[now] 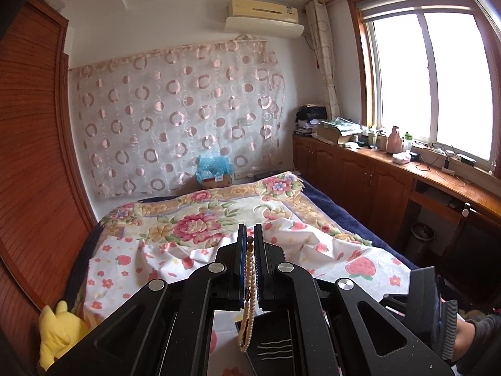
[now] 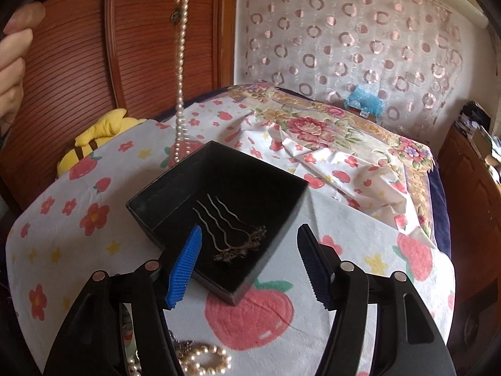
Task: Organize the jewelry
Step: 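Lower the pearl necklace into the black box and open the left tool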
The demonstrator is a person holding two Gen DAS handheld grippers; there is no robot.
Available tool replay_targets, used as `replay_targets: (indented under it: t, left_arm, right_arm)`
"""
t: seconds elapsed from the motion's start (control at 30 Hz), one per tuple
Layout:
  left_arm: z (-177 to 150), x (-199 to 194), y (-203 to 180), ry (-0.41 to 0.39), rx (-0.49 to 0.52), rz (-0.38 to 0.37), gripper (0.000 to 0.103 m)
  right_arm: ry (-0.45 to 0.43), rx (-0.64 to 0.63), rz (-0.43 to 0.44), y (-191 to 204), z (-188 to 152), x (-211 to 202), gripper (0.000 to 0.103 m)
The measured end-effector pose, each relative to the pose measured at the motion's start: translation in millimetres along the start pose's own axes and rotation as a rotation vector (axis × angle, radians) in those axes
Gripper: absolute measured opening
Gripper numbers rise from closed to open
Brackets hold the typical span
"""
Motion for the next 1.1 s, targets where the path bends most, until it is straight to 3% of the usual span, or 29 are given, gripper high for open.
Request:
replay_targets:
  t: [0.43, 0.77, 0.8, 0.9, 1.1]
  left_arm:
    - [15.7, 4.8, -3.3, -0.028, 0.014, 0.011, 0.004]
    - [-50.6, 42.1, 2.9, 0.131, 0.007, 0.016, 0.004]
    - [-57.9, 44.4, 2.6, 0.152, 0.008, 0.016, 0.006]
    - [-75.8, 42.5, 0.8, 0.191, 0.005, -0.001, 0.032]
    - [-106.1, 7.2, -5.8, 0.215, 0.027, -0.017, 0.033]
  right_arm:
    - [-0.027, 0.038, -0.03, -15.6, -2.3, -17.2, 0.066]
    - [-0.03, 0.053, -0.044, -15.2, -9.4, -25.6, 0.066]
    - [-0.03, 0.056, -0.047, -14.8, -11.1, -27.6, 0.066]
    - [-0.032, 0.068, -0.06, -12.8, -16.9, -34.2, 0.066]
    - [-0.042, 0.101, -0.074, -4.6, -32.8, -52.9, 0.066]
Point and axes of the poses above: each gripper's, at about its wrist camera, not at the fingertips, and x roughly the way its jaws point, y to its left, z to its top, the point moved 9 cm from there along x, roughly the way its jaws point, and after that the axes turned 12 degrees about -y, right-handed, at the moved point
